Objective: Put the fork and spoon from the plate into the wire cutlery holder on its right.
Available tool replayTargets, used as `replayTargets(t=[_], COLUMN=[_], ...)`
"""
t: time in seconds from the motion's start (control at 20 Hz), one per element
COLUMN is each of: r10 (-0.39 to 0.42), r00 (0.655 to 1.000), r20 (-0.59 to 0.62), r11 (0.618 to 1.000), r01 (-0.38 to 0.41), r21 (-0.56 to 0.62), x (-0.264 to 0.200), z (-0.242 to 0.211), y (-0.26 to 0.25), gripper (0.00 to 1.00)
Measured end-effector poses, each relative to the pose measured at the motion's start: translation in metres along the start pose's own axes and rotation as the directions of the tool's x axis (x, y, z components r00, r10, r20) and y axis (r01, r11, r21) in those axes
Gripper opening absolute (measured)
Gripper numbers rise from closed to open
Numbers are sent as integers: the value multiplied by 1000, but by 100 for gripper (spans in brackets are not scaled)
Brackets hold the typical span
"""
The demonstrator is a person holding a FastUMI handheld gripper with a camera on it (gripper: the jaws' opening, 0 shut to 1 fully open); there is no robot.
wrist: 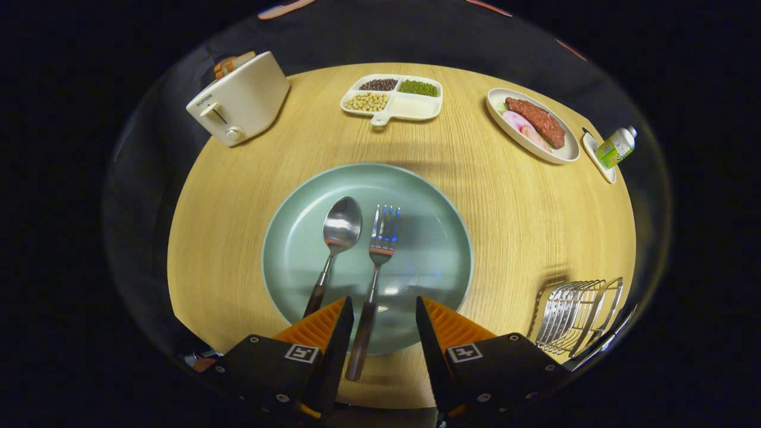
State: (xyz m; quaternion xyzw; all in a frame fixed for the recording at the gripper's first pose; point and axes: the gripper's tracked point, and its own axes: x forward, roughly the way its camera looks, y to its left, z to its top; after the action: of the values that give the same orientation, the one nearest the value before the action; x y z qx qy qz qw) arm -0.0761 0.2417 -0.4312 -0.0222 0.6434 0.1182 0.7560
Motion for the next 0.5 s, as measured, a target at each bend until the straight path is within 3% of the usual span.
replayTargets(t=[0.25,0.4,0.5], r10=[11,-7,51], r00=[995,991,988], r20=[-99,-134,-149], r11=[1000,1000,997], r01=[-10,10,-43], r21=[6,21,62], x=[16,18,20], z=[-10,-13,-12], y=[6,1,8], gripper=[41,19,9])
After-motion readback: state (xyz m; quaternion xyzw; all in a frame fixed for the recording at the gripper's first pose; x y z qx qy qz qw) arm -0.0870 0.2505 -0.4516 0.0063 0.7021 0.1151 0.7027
